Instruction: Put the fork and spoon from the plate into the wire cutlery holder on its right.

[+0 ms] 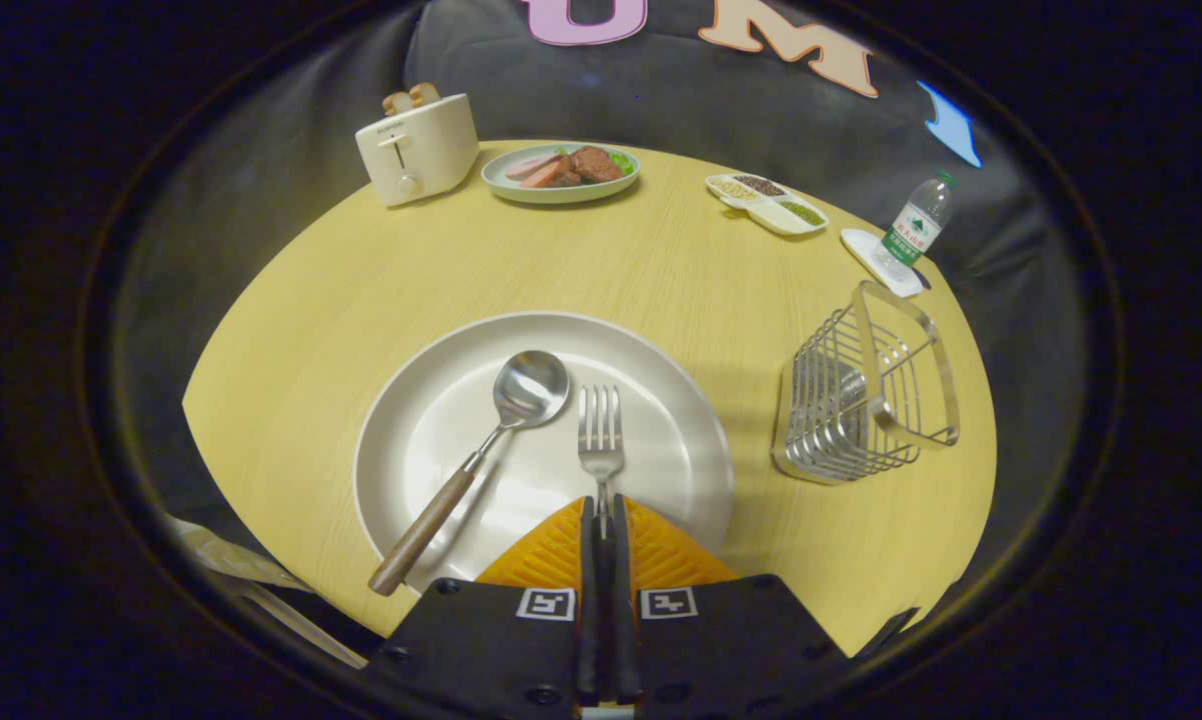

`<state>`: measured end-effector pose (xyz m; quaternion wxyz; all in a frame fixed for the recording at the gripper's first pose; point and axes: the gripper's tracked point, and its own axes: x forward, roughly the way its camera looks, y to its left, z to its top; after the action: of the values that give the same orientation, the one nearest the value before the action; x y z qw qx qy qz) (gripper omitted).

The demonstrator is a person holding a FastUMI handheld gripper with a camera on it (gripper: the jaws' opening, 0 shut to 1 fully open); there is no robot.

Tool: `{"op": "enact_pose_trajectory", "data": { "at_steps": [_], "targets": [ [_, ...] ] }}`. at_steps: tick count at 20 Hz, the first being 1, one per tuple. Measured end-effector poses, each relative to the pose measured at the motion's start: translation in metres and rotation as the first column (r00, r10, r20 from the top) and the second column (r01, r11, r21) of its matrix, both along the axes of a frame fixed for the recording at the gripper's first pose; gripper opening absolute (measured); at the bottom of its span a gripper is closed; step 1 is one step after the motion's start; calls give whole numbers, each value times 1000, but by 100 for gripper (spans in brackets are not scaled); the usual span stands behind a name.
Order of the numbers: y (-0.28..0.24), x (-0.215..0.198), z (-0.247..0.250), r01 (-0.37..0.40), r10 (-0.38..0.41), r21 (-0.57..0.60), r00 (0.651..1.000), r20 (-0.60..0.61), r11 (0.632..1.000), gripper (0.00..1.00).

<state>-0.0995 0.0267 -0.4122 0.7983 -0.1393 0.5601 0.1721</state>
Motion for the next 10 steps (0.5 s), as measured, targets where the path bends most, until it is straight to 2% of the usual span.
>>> {"op": "enact_pose_trajectory", "data": {
  "at_steps": [10],
  "targets": [
    [-3,0,21,-87,86,-19,996,-31,996,6]
  ]
}}
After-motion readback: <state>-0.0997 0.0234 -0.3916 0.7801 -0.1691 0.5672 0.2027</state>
